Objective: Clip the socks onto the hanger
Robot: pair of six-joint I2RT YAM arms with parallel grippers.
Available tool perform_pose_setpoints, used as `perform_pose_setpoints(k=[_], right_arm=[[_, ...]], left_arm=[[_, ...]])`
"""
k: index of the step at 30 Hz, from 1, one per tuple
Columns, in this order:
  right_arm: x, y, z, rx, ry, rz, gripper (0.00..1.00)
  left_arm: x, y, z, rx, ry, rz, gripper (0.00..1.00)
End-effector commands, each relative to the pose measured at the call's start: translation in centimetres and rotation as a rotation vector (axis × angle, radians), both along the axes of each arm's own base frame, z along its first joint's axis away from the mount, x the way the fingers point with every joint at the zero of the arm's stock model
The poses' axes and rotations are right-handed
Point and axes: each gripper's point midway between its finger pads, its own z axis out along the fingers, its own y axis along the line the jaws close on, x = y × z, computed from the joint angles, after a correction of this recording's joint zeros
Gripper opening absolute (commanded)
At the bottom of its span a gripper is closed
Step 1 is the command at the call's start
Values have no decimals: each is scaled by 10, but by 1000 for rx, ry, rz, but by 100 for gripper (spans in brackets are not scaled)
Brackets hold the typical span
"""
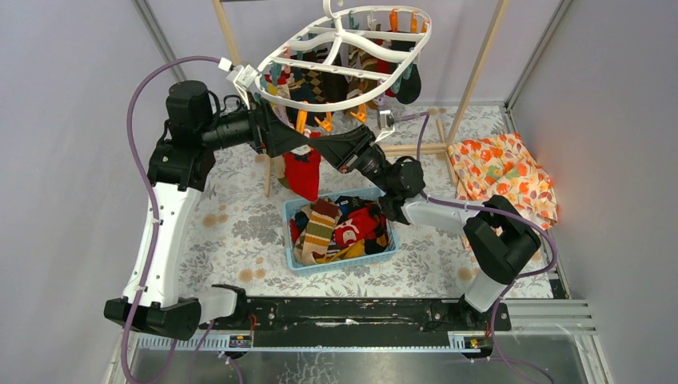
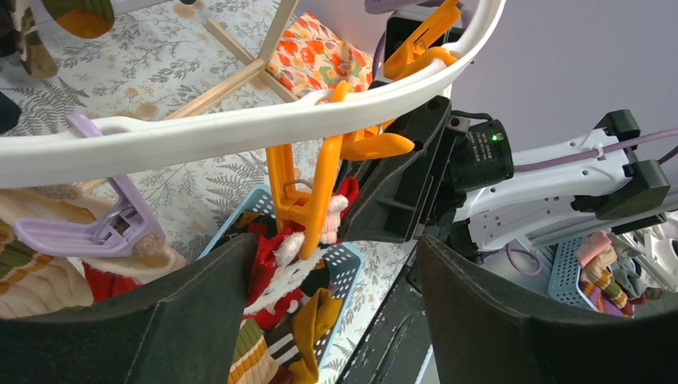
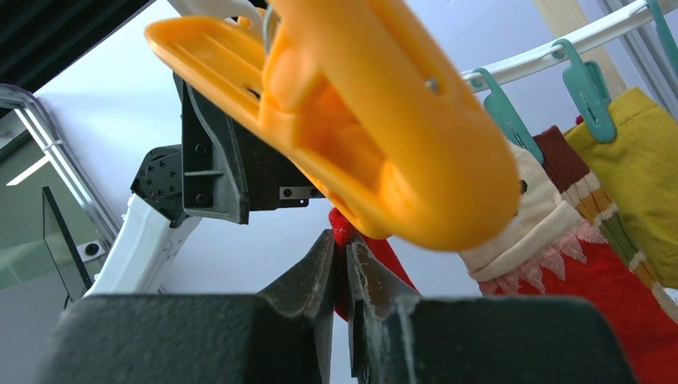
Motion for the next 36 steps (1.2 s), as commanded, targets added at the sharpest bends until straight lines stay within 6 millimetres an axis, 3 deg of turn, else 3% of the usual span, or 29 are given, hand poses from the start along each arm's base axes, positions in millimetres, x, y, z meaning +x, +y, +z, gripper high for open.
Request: perform_pose_setpoints(k=[1,4,10,14,25,36], right_arm=[[-17,-14,32,63,-80,-14,15],[-18,-16,31,63,-77,-23,18],[-16,-17,30,60,-69,-33,27],[-16,-18,28,54,-70,-39,35],[-9,-36,11,17,-42,-170,74],[1,-63,-25,-43,0,-382,78]], left_arm=[[-7,3,-3,34,-50,-28,77],[-8,4,-4,45,-63,-36,66],[-3,10,-7,66,-77,5,29],[3,15,-6,75,-88,54,11],[27,33,-4,106,-101,215,1],[51,54,-3,133,-98,372,1]])
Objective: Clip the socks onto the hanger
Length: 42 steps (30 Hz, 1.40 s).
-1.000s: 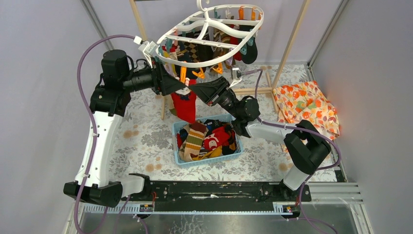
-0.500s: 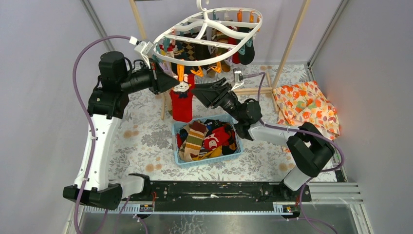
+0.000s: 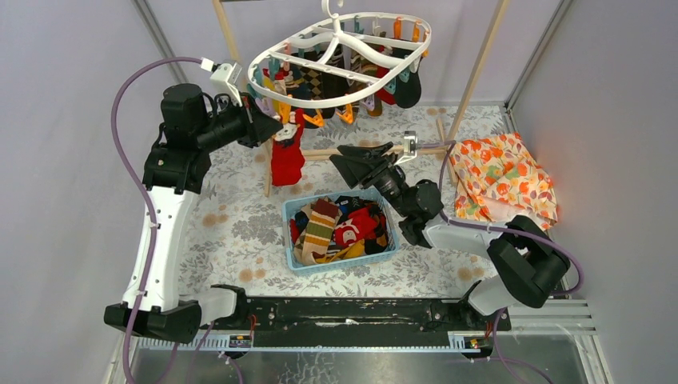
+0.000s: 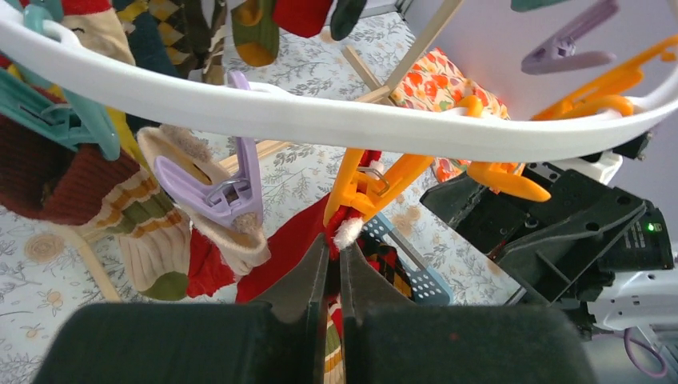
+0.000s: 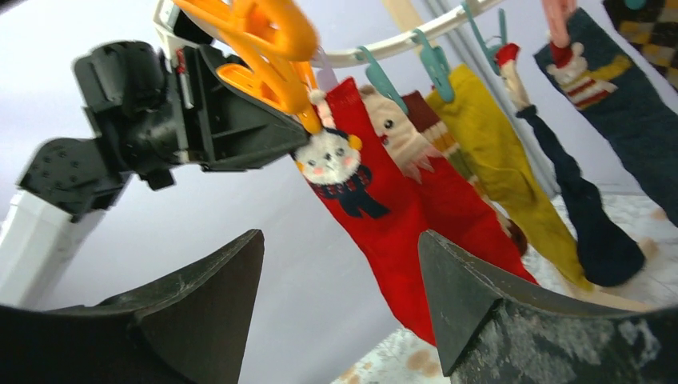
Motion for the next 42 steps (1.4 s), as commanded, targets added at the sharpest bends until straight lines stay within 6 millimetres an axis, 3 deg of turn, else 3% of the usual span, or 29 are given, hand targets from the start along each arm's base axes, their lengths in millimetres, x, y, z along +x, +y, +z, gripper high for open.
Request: perform_pose_setpoints(k=[1,5,12,27,42], right_arm=[[0,-16,17,15,-64,-148,78],[5,-6,4,-107,-54,-228,78],[9,1,4,-87,-49,-226,78],[24,23,31,23,-77,-198,78],[29,30,58,118,-171,-124,81]], left_arm=[[15,13,14,3,-49,91,1],[23,18,16,-4,-40,126,1],[31,19,15,-22,-14,147,1],[21,12,16,-43,-4,87,2],[16,13,18,-37,-13,81,2]])
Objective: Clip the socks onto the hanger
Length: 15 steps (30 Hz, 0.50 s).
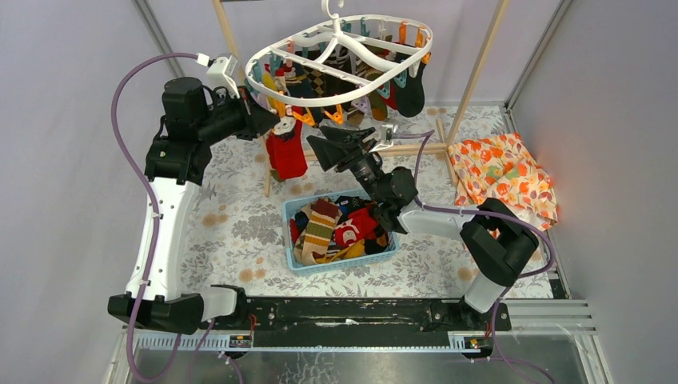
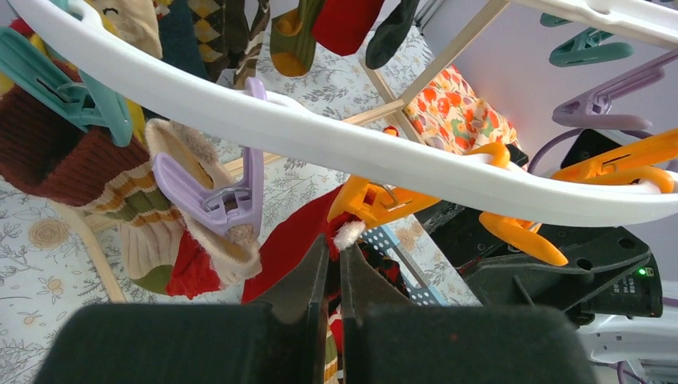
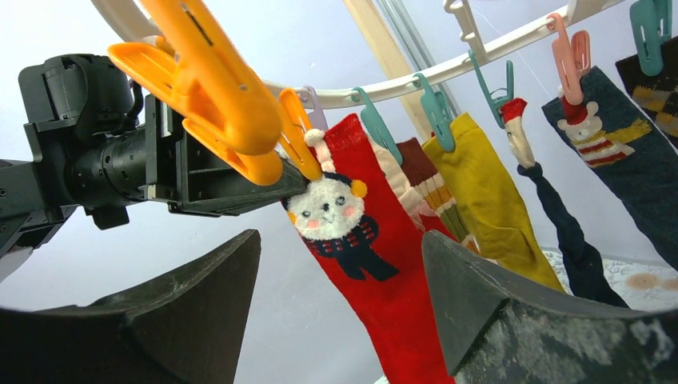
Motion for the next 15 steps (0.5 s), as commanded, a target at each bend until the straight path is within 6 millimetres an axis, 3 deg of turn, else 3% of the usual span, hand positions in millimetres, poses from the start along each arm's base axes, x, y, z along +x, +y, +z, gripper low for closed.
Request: perform_pose_setpoints(k=[1,15], right_arm=[[-9,-11,42,118,-105,33,81],[-19,0,57,166,-171,127,79]], left_arm=[[-6,2,21,-9,-65,-7,2],[-11,0,19,-9,-60,-26,2]])
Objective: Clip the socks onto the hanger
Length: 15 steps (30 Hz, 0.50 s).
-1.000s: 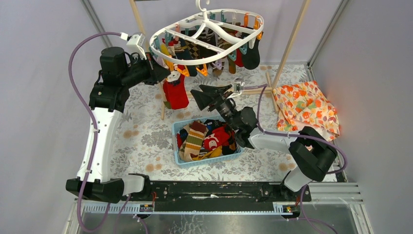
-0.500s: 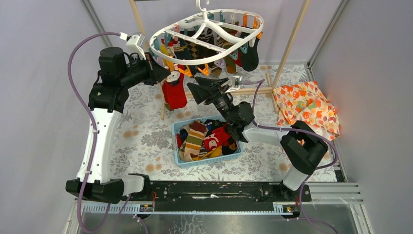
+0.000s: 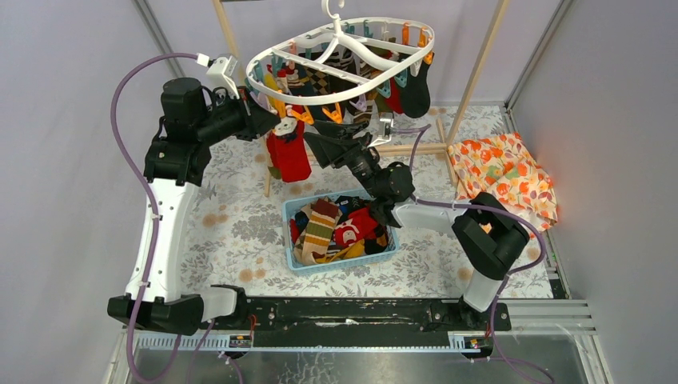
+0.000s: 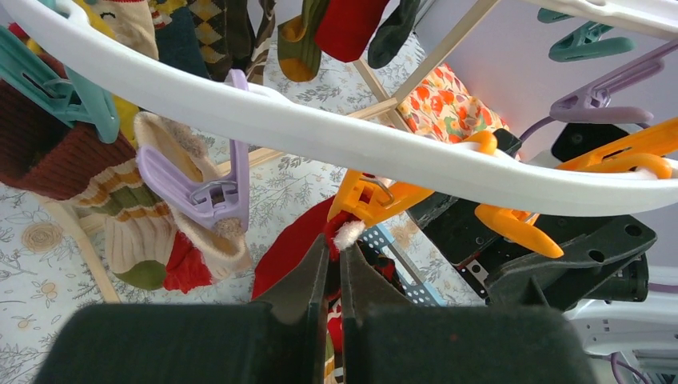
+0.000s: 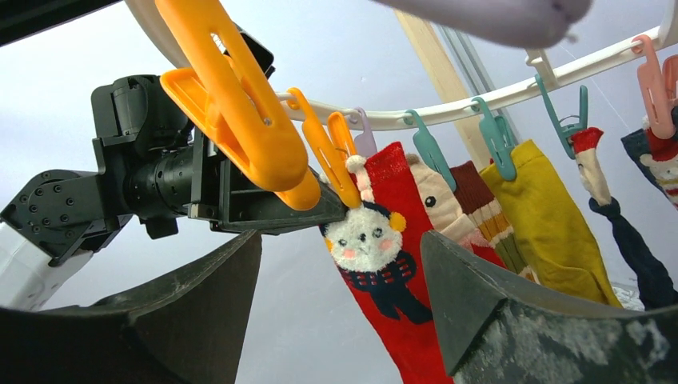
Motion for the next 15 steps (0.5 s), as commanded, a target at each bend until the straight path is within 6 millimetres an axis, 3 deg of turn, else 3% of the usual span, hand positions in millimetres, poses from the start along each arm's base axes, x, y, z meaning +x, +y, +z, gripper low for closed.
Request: perform_pose_setpoints(k=[1,15], right_arm=[[-14,-9,37,102,-107,35,79],[-15,-7,51,150,-140,111,78]], left_arm=[[-8,2,17,-3,-57,-9,2],[-10,3,15,1,-58,-15,2]])
